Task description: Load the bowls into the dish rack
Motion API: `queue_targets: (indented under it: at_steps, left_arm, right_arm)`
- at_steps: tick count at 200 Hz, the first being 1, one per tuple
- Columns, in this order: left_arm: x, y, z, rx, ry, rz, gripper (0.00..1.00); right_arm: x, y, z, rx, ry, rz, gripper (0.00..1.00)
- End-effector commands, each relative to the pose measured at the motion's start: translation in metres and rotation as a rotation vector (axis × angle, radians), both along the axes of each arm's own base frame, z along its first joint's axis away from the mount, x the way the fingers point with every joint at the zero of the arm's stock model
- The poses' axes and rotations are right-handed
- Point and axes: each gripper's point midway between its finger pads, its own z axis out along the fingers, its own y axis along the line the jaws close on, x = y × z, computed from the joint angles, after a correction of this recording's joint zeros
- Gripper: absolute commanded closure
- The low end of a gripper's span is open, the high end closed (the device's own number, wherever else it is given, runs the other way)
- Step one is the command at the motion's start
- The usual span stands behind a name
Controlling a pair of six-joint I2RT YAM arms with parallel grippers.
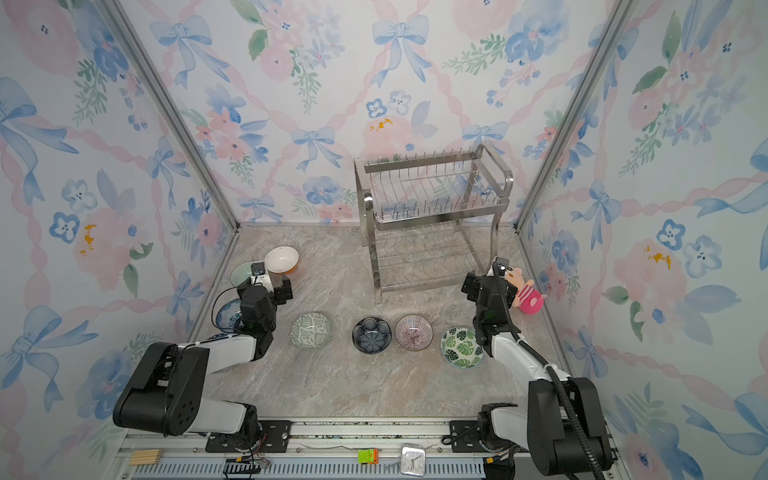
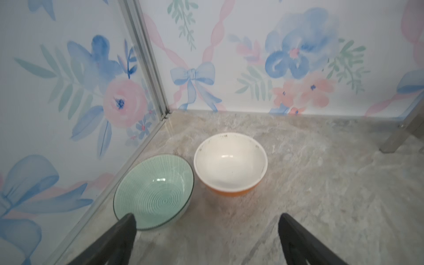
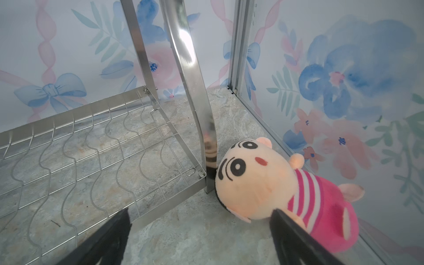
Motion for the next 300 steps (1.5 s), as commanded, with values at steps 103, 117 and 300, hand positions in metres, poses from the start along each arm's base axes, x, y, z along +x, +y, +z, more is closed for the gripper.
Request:
queue_targets:
  at_steps: [103,117,300]
  left_arm:
    - [-0.021,-0.193,0.046,-0.469,0.151,-0.495,0.02]
    - [-0.030,-0.235,0.042,-0.498,0.167,-0.569,0.02]
    - [0.014,-0.328,-0.004,-0.471,0.266,-0.594,0.04]
  right_arm:
    - [0.012,-0.064,0.032,0.225,0.039,-0.152,0.03]
    - [0.033,-0.062,0.032,0.238,0.043,-0.114,0.03]
    - [0.146,-0.015,0.000,0.234,0.046,0.133,0.14]
